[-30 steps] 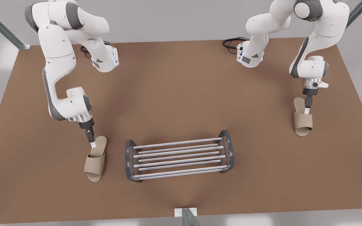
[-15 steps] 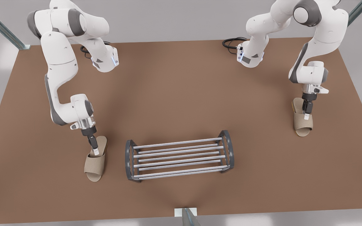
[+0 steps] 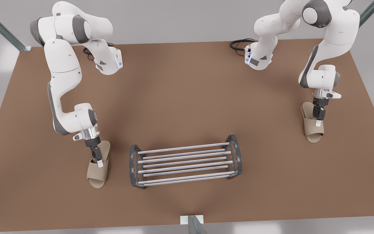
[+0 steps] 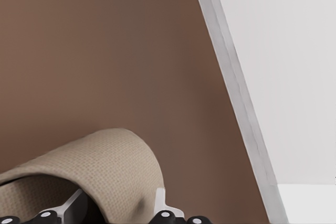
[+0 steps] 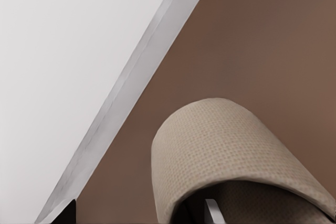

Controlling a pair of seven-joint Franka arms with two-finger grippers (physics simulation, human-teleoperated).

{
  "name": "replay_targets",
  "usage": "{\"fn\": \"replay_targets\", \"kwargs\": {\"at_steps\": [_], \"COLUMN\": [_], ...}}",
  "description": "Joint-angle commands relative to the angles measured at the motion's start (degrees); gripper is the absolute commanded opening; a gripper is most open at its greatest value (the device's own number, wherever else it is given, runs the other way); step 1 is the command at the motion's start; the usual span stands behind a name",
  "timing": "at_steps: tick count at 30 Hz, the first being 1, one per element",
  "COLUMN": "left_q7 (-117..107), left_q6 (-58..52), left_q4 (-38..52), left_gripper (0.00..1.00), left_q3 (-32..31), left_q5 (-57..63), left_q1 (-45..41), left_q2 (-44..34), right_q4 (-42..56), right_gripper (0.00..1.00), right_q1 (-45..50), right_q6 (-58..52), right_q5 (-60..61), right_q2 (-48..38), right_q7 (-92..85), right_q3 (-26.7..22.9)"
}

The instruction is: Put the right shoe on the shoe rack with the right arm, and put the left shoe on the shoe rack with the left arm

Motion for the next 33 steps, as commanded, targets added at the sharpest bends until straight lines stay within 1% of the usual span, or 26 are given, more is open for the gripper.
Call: {"fn": "replay_targets", "kwargs": {"at_steps": [1, 2, 3, 4, 5, 8, 10, 12, 13, 14, 15, 16, 22, 23, 24, 27, 28, 29, 30, 31, 32, 33], "left_q7": [-3.2, -3.2, -3.2, -3.1, -3.1, 2.1, 5.5, 6.2, 6.2, 6.2, 6.2, 6.2, 6.4, 6.4, 6.5, 7.7, 7.8, 7.7, 7.7, 7.6, 7.0, 6.5], "left_q6": [0.0, 0.0, 0.0, 0.0, 0.0, -1.6, -4.1, -4.5, -4.3, -4.2, -3.8, -3.7, -3.4, -3.4, -3.4, -3.4, -2.4, -1.9, -1.7, -1.1, 0.8, 2.8], "left_q4": [0.1, 0.2, 0.4, 0.8, 1.0, 0.9, 0.5, 0.3, 0.3, 0.3, 0.3, 0.3, 0.4, 0.5, 0.5, 0.7, 0.9, 1.0, 1.1, 1.1, 1.7, 1.9], "left_gripper": [0.72, 0.70, 0.65, 0.64, 0.64, 0.64, 0.64, 0.64, 0.64, 0.64, 0.58, 0.58, 0.56, 0.56, 0.56, 0.56, 0.53, 0.47, 0.28, 0.21, 0.21, 0.21], "left_q3": [-0.2, -0.2, -0.3, -0.3, -0.3, -0.9, -0.9, -0.9, -1.2, -1.4, -1.4, -1.4, -2.1, -2.2, -3.0, -3.1, -4.0, -4.2, -4.2, -4.3, -5.2, -5.7], "left_q5": [-0.8, -0.8, -0.9, -0.9, -0.9, -4.5, -5.8, -6.1, -6.4, -6.4, -6.4, -6.4, -6.9, -6.9, -7.0, -7.1, -7.1, -7.1, -7.1, -7.1, -7.2, -7.2], "left_q1": [0.0, 0.0, 0.0, 0.0, 0.0, 0.3, 1.1, 1.2, 1.2, 1.2, 1.2, 1.2, 1.2, 1.2, 1.2, 1.2, 1.2, 1.2, 1.2, 1.1, 1.2, 1.2], "left_q2": [0.1, 0.1, 0.1, 0.1, 0.1, 0.8, 1.5, 1.6, 1.6, 1.5, 1.5, 1.5, 1.4, 1.2, 0.8, -1.2, -2.3, -3.0, -3.2, -3.3, -3.9, -5.3], "right_q4": [0.4, 0.7, 1.0, 1.4, 1.5, 1.9, 2.7, 2.7, 2.9, 2.9, 3.1, 3.3, 5.4, 7.3, 10.2, 13.3, 13.2, 13.2, 13.3, 14.1, 14.9, 16.3], "right_gripper": [0.92, 0.92, 0.90, 0.90, 0.90, 0.84, 0.83, 0.76, 0.65, 0.50, 0.27, 0.21, 0.21, 0.21, 0.21, 0.21, 0.21, 0.21, 0.21, 0.21, 0.21, 0.21], "right_q1": [-0.1, -0.1, 0.0, 0.0, 0.0, 0.1, 0.0, 0.0, -0.1, -0.1, -0.1, -0.1, -0.1, -0.2, 0.2, 0.5, 0.4, 0.5, 0.5, 0.5, 0.5, 0.5], "right_q6": [-0.3, -0.3, -0.3, -0.2, -0.1, -0.2, -0.2, -0.3, -0.3, -0.4, -0.4, -0.4, 0.8, 5.1, 13.2, 34.6, 40.9, 46.7, 48.4, 48.5, 48.5, 48.5], "right_q5": [-0.1, -0.1, -0.1, -0.1, -0.1, -0.1, -0.1, -0.1, -0.1, -0.1, -0.1, -0.1, -0.1, -0.2, -0.4, -0.9, -0.8, -0.8, -0.7, -0.7, -0.9, -0.9], "right_q2": [0.3, 0.4, 0.4, 0.6, 0.6, 0.7, 1.5, 1.5, 1.5, 1.5, 1.5, 1.5, 1.1, 0.5, -1.7, -12.6, -17.0, -20.6, -23.4, -24.2, -24.5, -25.2], "right_q7": [-1.7, -0.8, -0.8, -0.8, -0.8, -0.7, -0.7, -0.7, -0.7, -0.7, -0.7, -0.7, -0.7, -0.6, 0.6, 6.7, 8.4, 12.3, 13.6, 14.9, 22.0, 23.0], "right_q3": [0.0, 0.0, 0.0, 0.0, 0.0, 0.0, 0.0, 0.0, 0.0, 0.0, 0.0, 0.0, -0.1, -0.1, -0.1, 0.3, 2.4, 4.9, 7.7, 10.4, 14.5, 16.1]}}
